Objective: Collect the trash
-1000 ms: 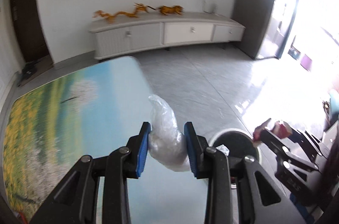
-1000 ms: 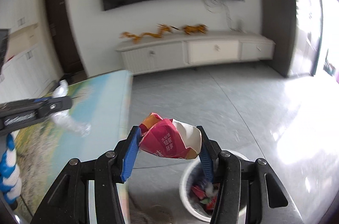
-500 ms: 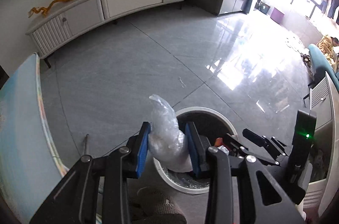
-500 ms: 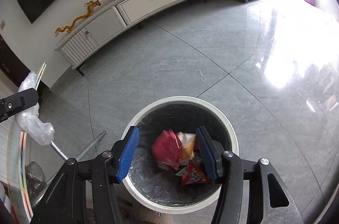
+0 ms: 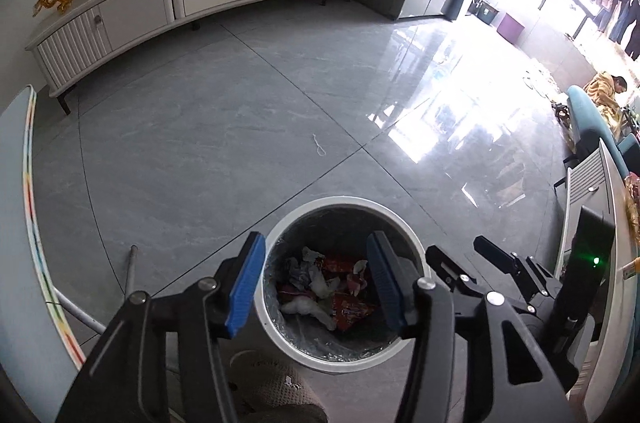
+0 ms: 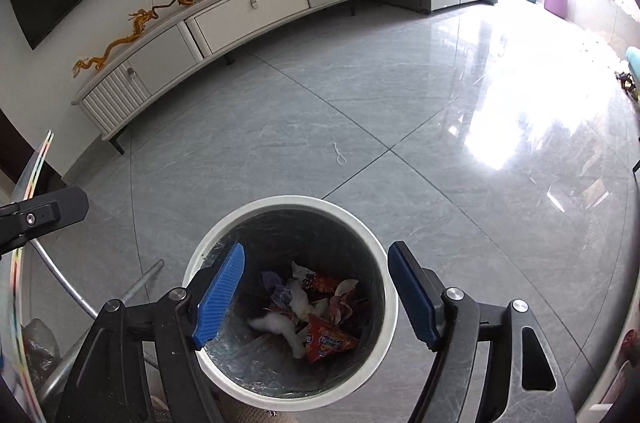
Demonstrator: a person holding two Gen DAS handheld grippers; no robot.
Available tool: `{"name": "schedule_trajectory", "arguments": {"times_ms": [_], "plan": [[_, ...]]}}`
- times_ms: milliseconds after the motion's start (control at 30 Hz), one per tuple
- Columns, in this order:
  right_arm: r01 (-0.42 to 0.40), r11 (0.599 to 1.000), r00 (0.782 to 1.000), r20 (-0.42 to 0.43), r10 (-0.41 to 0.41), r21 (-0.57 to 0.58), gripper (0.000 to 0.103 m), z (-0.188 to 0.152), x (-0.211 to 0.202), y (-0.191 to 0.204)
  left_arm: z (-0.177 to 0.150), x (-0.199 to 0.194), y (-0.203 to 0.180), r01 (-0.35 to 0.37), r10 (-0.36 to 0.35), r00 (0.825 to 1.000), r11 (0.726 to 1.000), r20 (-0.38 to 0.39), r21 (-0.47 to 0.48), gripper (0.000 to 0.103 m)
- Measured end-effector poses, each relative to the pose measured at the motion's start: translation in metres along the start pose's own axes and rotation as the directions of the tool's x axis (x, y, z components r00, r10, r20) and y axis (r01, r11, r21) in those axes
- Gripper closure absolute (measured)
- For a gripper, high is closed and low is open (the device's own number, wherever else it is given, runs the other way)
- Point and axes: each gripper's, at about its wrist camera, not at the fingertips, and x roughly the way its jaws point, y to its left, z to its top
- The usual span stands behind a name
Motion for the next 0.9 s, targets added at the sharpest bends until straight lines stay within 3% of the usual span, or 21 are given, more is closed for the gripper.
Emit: {"name": "schedule_trajectory", "arguments": {"times_ms": [133,300,367,467,567,700,833,900], "plan": [[-0.027,0.999,0.999,0.043,0.028,-0.028,0.025,0.006,-0.020,0.020,-0.006,-0.034,0.015,-0.066,0.067,0.994,0.998,0.085,-0.015,0.038],[-0.089,0.992,0.990,0.102,0.099,-0.093,0.017,0.010,-0.052,0.061,-0.026,-0.089,0.047,-0.209,0.218,0.957,0.976,0.191,-0.066,0.033],[-0.123,0.983,0.983,0.119,0.139,-0.133,0.013,0.013,-0.063,0.082,-0.039,-0.112,0.063,-0.281,0.298,0.928,0.954,0.224,-0.107,0.033],[-0.170,0.966,0.969,0.145,0.200,-0.194,0.008,0.009,-0.086,0.115,-0.061,-0.147,0.085,-0.387,0.421,0.866,0.906,0.271,-0.174,0.033],[-0.214,0.944,0.953,0.158,0.258,-0.251,0.004,0.002,-0.106,0.147,-0.084,-0.181,0.107,-0.456,0.514,0.806,0.856,0.294,-0.244,0.033],[-0.249,0.914,0.934,0.169,0.314,-0.320,0.000,-0.012,-0.129,0.185,-0.109,-0.218,0.126,-0.506,0.597,0.740,0.797,0.310,-0.330,0.027],[-0.266,0.891,0.921,0.177,0.348,-0.367,0.000,-0.026,-0.148,0.213,-0.133,-0.245,0.134,-0.531,0.644,0.693,0.760,0.324,-0.375,0.023],[-0.262,0.882,0.917,0.183,0.354,-0.391,0.000,-0.033,-0.155,0.224,-0.142,-0.253,0.136,-0.531,0.651,0.685,0.753,0.326,-0.389,0.021]]}}
